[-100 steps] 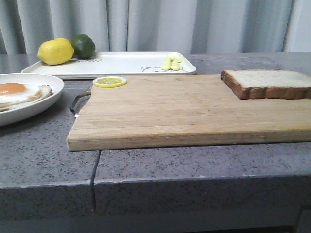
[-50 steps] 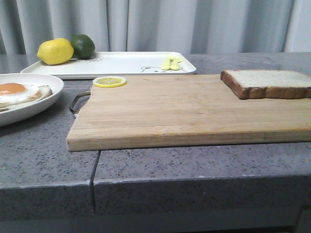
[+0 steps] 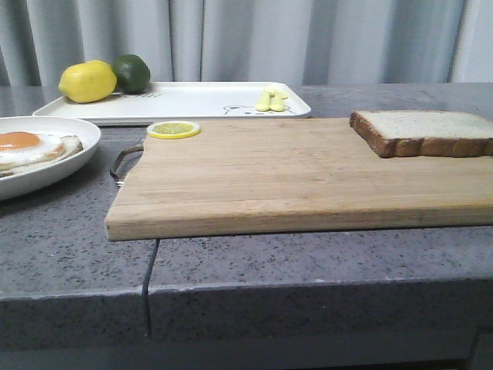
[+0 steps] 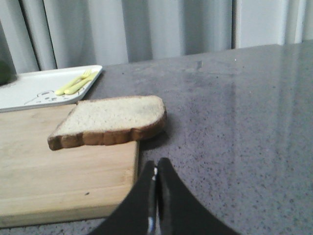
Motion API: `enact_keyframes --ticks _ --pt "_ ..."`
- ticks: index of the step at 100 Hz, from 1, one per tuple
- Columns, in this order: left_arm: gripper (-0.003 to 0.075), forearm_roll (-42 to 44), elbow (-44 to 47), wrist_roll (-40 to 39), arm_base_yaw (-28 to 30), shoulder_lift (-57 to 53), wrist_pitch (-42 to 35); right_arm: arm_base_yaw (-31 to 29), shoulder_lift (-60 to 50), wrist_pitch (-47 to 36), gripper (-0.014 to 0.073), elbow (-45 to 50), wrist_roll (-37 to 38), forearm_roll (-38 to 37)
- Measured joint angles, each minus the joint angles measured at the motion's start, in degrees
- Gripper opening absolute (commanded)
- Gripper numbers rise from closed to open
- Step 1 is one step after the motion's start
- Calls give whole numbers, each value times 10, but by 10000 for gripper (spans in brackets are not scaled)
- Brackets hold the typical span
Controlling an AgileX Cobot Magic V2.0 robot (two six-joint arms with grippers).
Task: Place bread and move sandwich to tray
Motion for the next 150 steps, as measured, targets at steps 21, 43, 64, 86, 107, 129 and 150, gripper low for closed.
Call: enact_keyframes --ticks 21,43,64,86,107,129,150 --pt "-20 0 -3 0 0 0 -16 0 0 -13 -60 0 0 -9" --pt "-20 0 -59 0 0 8 46 0 33 59 -60 -77 -1 -9" --pt "-20 0 -106 0 0 69 73 0 143 147 -60 -173 -25 -38" --pt "-20 0 -125 0 0 118 79 0 211 95 -27 -202 -39 -54" --pt "-20 0 -125 0 0 131 53 0 287 144 274 -271 -40 -44" --pt "-20 0 -125 0 0 131 37 0 415 207 411 -343 8 -21" --pt "-20 0 -125 0 0 131 36 0 563 281 413 -449 46 -21"
